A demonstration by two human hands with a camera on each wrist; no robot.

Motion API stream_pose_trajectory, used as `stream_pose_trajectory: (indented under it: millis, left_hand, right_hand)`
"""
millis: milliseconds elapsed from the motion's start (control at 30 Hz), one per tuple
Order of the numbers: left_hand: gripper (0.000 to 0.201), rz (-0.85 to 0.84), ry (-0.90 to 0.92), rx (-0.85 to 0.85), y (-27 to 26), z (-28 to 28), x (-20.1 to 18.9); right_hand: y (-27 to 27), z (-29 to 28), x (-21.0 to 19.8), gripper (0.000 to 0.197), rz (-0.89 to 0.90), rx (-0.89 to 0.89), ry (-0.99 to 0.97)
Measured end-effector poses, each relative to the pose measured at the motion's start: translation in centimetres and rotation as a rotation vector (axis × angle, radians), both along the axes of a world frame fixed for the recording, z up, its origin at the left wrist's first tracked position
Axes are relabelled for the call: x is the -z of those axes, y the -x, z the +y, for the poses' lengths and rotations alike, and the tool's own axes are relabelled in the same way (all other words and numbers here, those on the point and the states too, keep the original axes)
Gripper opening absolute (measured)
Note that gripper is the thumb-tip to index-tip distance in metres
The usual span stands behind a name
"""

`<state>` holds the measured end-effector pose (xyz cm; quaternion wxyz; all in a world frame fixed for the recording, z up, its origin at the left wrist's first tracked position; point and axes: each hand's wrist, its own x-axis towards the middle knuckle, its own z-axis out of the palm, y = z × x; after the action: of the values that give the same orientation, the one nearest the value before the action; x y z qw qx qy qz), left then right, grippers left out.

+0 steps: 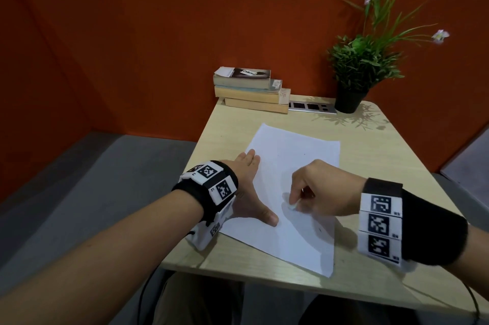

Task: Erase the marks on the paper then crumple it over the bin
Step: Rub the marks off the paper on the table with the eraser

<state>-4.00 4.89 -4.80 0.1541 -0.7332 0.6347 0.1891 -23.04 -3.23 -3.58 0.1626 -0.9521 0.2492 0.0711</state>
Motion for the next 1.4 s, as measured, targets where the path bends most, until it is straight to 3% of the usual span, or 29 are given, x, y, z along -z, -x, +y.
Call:
stream_pose_trajectory:
  millis: [233,367,700,800,967,1100,1400]
  left_hand:
    - [0.151,0.011,0.016,-0.002,-0.2,0.0,0.0]
    - [0.153,0.017,-0.011,0.001,-0.5,-0.4,-0.1]
    - [0.159,-0.02,-0.025,0.004,-0.4,-0.7,0.8]
    - [0.159,-0.009,-0.018,0.0,-0.5,-0.6,0.7]
    - [0.157,0.011,-0.02,0.003,-0.6,-0.4,0.3]
    - [0.154,0.017,-0.034,0.007,-0.6,-0.5,-0.2]
    - [0.155,-0.008,-0.03,0.003,-0.3,-0.3,0.4]
  right_hand:
    - [-5.0,-3.0,0.1,0.005,-0.169,0.157,0.077]
    - [-6.8,-4.1,0.2,0.008,-0.133,0.17,0.101]
    - [0.4,0.4,0.5,0.012,-0.05,-0.008,0.002]
    - [-0.3,-0.3,0.0,0.011,-0.048,0.003,-0.009]
    - [-4.5,-3.6,0.1,0.007,-0.205,0.15,0.066]
    - [-6.5,-4.4,0.3,0.007,-0.18,0.183,0.098]
    - [0.1,0.3,0.8,0.01,-0.1,-0.013,0.038]
